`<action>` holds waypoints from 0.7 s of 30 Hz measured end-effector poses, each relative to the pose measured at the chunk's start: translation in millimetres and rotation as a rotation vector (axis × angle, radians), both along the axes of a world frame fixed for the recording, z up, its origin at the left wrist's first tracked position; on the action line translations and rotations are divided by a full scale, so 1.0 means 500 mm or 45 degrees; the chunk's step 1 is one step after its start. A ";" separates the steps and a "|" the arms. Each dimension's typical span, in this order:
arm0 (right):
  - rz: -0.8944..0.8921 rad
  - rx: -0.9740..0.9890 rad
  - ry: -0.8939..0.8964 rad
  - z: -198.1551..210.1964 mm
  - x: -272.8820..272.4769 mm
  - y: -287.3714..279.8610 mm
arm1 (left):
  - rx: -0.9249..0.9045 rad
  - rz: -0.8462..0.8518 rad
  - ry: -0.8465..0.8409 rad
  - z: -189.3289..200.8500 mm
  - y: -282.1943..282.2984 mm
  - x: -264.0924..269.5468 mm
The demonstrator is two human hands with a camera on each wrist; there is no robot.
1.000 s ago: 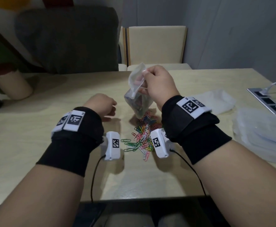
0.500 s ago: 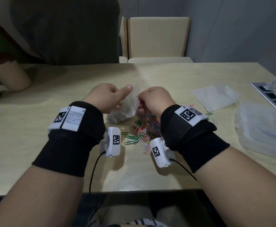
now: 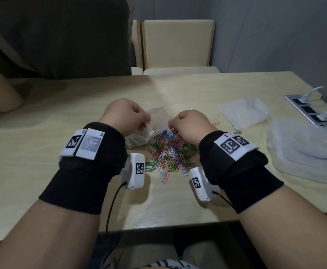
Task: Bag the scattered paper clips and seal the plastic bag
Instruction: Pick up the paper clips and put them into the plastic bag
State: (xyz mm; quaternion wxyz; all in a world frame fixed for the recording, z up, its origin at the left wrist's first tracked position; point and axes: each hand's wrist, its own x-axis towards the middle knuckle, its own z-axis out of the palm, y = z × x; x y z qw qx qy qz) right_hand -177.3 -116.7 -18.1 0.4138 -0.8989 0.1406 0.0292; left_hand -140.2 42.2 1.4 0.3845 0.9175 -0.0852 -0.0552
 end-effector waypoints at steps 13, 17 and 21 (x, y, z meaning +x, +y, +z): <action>0.377 -0.872 0.481 -0.039 -0.047 -0.023 | -0.043 0.052 -0.045 -0.007 -0.036 -0.012; 0.382 -0.891 0.419 -0.048 -0.036 -0.020 | -0.040 0.042 0.000 -0.008 -0.041 -0.013; 0.421 -0.925 0.318 -0.041 -0.042 -0.033 | -0.023 0.040 0.015 -0.006 -0.047 -0.013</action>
